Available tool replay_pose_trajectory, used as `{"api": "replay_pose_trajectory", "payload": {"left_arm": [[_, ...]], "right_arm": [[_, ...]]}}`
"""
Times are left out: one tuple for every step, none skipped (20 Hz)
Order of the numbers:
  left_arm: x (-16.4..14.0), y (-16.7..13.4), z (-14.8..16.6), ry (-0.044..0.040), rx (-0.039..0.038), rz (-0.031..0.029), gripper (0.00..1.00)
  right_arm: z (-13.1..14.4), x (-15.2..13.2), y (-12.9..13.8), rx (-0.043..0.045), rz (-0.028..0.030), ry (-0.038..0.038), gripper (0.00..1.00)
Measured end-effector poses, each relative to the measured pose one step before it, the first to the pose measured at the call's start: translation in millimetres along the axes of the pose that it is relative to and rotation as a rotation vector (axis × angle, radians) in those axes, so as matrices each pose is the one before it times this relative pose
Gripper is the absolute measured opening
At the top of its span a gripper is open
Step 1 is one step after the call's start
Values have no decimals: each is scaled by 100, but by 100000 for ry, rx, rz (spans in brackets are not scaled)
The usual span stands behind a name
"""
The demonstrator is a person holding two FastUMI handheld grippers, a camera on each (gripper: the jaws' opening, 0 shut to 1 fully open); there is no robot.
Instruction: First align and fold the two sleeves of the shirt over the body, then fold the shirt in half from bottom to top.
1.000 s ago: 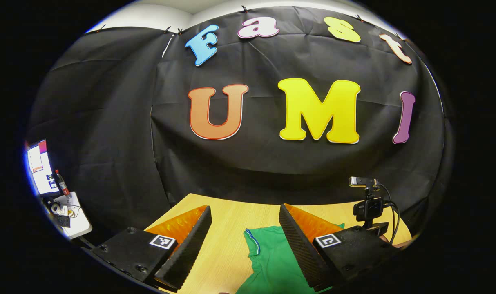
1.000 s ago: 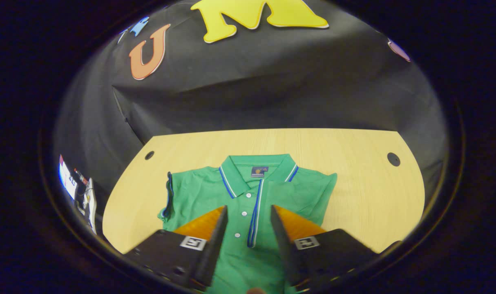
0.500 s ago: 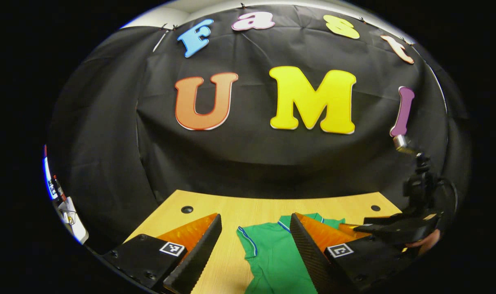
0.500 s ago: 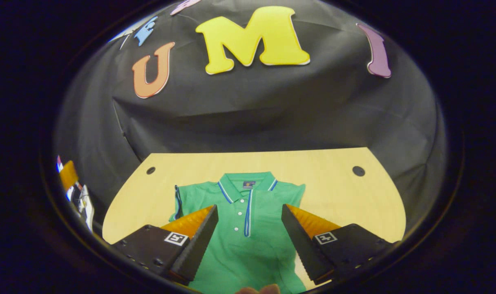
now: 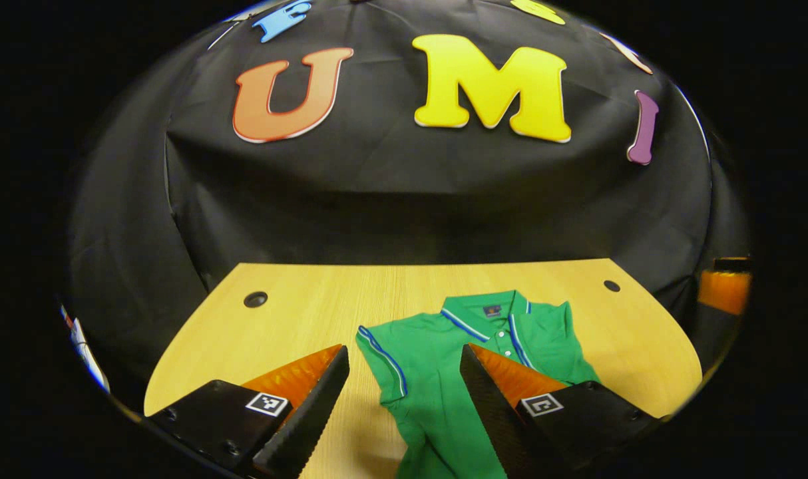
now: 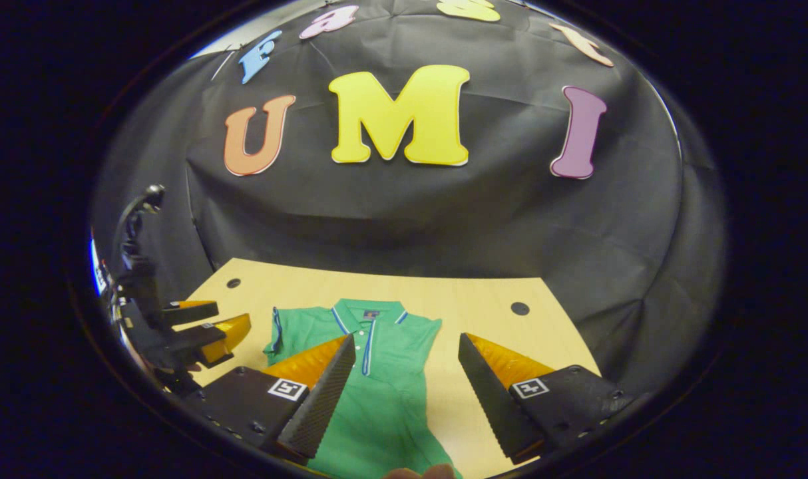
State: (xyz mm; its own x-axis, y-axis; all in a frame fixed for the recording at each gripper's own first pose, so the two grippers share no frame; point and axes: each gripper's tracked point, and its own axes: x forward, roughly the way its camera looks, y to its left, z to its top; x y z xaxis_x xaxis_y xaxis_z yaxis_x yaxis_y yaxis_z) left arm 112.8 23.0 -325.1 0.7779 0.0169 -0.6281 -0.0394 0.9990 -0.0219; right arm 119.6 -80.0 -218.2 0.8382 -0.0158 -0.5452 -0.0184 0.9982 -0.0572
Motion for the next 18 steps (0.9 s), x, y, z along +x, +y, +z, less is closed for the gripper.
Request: {"api": "replay_pose_trajectory", "payload": {"left_arm": [[997,389,-1072,2539,-2077,-121,100],[947,268,-1194,3117,-2482,-1200,100],[1173,449,-1095,2150,-1650,147,100],[960,544,-804,2344,-64,1351,100],[761,241,-795,2236,412,694,100],[723,210,-566,1866,720,725,100],[700,85,-552,1484,734,367,100],[670,223,-502,1933,588,594,100],[616,295,-404,1429,133,693,100],[524,172,-254,1263,519,9,100],[243,242,-236,631,1250,196,100],[309,343,-55,393,1205,272,100],[377,259,-145,581,583,14,100],[152,313,-64,-148,113,32,100],[195,175,-35,-11,-11,-539,100],[13,84,-107,111,-93,-1022,100],[7,52,-75,197,-191,-1395,96],[39,-65,-90,723,-110,-1440,88]], "right_arm": [[-121,-416,-218,-212,-637,36,96],[-339,-189,-217,108,-1014,834,96],[-446,-8,-366,577,-1057,1097,96],[-505,161,-210,992,-837,1408,95],[-337,136,-162,867,-702,1546,96],[-468,249,-129,473,-685,1492,96],[-172,191,-60,171,-210,802,96],[-218,359,-140,-898,-678,883,96],[-248,243,-543,-1013,-1993,1243,96],[54,332,-489,-264,-1521,382,96],[180,201,-279,475,-1380,317,96],[16,105,-176,646,-664,185,96],[-19,118,-99,554,-557,484,96],[-172,128,67,530,-39,580,95],[-136,96,255,81,73,699,95],[-229,181,203,-60,146,608,96],[-185,23,360,-133,524,755,96],[-332,128,283,-72,427,777,96]]}}
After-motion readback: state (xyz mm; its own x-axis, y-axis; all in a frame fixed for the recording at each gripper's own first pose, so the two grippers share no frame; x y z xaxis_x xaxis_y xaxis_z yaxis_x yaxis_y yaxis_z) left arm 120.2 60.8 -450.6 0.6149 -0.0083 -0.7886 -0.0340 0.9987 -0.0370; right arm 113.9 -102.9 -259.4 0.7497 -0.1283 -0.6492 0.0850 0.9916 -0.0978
